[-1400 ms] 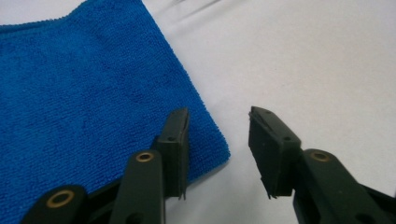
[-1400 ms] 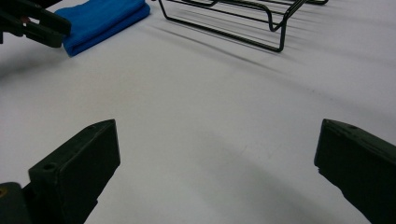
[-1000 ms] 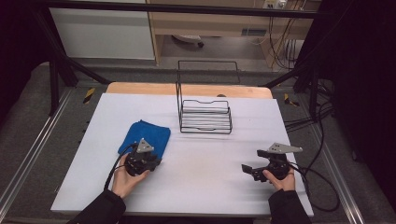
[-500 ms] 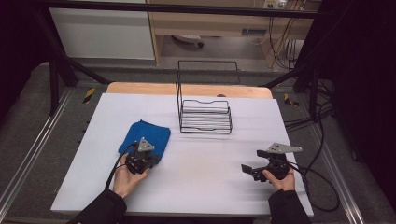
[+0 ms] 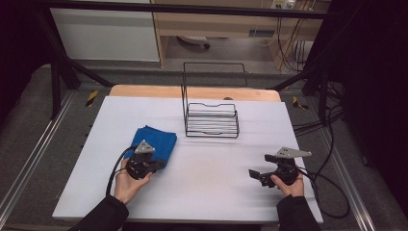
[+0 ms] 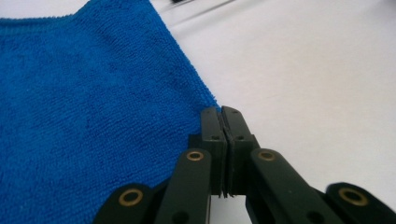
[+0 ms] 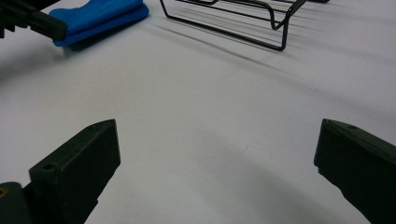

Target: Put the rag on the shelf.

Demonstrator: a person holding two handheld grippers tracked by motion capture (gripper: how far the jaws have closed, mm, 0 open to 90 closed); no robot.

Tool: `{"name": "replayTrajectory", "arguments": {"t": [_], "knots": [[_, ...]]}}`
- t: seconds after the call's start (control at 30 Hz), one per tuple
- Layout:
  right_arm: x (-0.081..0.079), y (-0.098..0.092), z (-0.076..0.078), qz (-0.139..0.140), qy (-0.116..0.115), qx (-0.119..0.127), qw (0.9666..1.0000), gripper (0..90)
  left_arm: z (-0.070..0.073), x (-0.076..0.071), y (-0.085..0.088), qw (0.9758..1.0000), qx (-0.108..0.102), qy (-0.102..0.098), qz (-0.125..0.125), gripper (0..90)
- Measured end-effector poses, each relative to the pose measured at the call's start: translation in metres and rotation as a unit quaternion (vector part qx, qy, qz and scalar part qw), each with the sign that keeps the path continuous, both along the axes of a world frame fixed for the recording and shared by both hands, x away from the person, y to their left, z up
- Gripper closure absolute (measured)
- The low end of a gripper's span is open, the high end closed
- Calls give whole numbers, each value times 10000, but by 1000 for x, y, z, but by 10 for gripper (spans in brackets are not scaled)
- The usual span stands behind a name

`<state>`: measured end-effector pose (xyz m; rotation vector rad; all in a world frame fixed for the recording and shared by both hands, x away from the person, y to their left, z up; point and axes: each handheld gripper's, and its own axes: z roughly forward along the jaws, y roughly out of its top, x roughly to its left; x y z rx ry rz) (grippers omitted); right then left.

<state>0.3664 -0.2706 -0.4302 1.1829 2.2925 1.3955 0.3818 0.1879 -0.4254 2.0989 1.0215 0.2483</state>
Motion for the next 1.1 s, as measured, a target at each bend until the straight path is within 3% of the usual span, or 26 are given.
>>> {"name": "replayTrajectory", "arguments": {"t": [0.23, 0.37, 0.67, 0.77, 0.8, 0.9, 0.97, 1.03, 1.1], "knots": [[0, 0, 0, 10, 9, -3, 10000, 11, 3, -11, -16, 9996, -141, 97, -224, 884], [0, 0, 0, 6, 20, 8, 10000, 12, 4, -22, -36, 9985, -269, 179, -448, 883], [0, 1, 0, 1, 12, 0, 10000, 14, -9, -25, -62, 9976, -76, 116, -674, 859], [0, 2, 0, 6, 4, -19, 10000, 17, -6, -25, -58, 9971, -251, 77, -720, 757], [0, 3, 0, -12, 9, -45, 10000, 26, 1, -24, -51, 9966, -306, -49, -757, 685], [0, 7, 1, -66, 6, -135, 9999, 27, 8, -24, -41, 9968, -273, -194, -721, 550], [-1, 10, 1, -80, -13, -151, 9999, 30, 12, -21, -28, 9971, -281, -303, -641, 518], [-2, 21, 5, -118, -27, -163, 9998, 35, 15, -16, -7, 9980, -248, -331, -471, 411], [-3, 32, 7, -120, -39, -204, 9997, 35, 15, -15, 0, 9984, -188, -350, -414, 356]]}}
